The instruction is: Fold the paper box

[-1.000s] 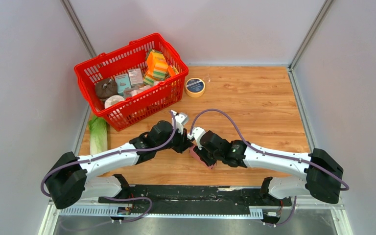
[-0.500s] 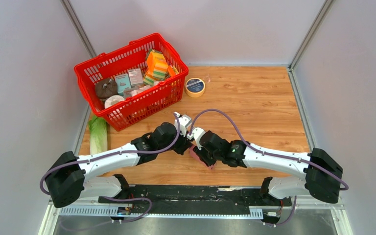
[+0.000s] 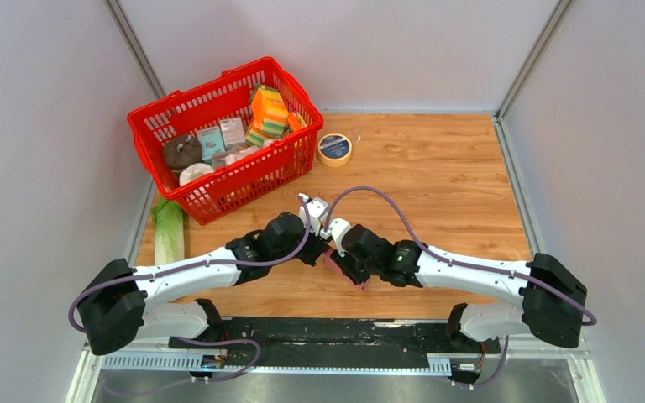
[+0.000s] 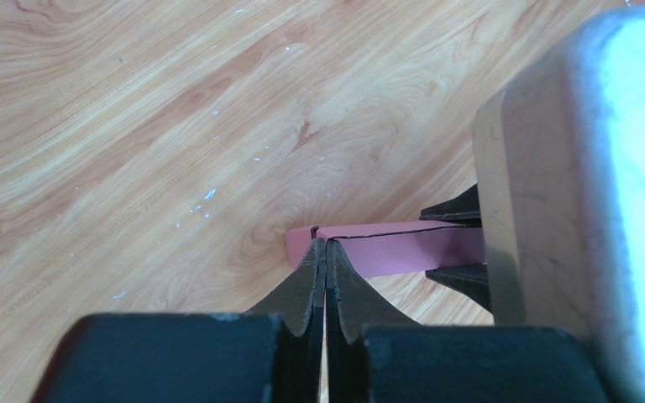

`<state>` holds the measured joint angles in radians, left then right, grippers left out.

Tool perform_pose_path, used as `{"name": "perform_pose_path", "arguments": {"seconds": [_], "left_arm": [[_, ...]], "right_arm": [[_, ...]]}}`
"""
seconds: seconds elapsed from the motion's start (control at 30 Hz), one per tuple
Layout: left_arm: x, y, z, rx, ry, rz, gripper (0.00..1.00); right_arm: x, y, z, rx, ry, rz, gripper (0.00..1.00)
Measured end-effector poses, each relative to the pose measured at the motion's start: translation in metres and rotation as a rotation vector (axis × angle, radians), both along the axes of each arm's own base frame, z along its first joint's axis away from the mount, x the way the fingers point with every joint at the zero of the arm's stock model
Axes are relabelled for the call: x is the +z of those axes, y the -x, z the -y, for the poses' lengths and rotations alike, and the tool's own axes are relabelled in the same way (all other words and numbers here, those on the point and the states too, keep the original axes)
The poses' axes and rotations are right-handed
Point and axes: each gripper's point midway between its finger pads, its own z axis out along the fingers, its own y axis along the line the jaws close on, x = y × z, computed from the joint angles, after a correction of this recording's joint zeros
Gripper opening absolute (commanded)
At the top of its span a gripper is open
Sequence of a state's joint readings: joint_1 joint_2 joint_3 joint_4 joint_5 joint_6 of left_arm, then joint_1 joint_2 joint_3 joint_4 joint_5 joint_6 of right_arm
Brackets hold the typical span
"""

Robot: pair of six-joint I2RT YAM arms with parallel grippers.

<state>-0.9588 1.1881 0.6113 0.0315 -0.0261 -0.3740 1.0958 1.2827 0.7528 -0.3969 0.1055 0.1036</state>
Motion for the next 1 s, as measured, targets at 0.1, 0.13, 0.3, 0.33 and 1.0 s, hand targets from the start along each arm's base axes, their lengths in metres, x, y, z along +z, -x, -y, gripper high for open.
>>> {"name": "perform_pose_path", "arguments": {"seconds": [0.1, 0.13, 0.3, 0.33, 1.0], "left_arm": [[-0.001, -0.002, 0.0, 0.013, 0.008, 0.011, 0.0], [-0.001, -0.002, 0.0, 0.017, 0.01, 0.015, 0.0], [-0.002, -0.005, -0.003, 0.046, 0.029, 0.039, 0.0], [-0.002, -0.005, -0.003, 0.052, 0.033, 0.042, 0.0], [-0.005, -0.012, -0.016, 0.12, 0.041, 0.091, 0.0]], "right_arm": [[0.0, -0.001, -0.001, -0.004, 0.0, 0.005, 0.27], [0.0, -0.002, -0.001, -0.005, 0.0, 0.008, 0.27], [0.0, -0.006, -0.004, -0.006, 0.0, 0.019, 0.27], [0.0, -0.007, -0.005, -0.006, -0.001, 0.022, 0.26], [0.0, -0.022, -0.012, 0.021, -0.011, 0.05, 0.5]]}}
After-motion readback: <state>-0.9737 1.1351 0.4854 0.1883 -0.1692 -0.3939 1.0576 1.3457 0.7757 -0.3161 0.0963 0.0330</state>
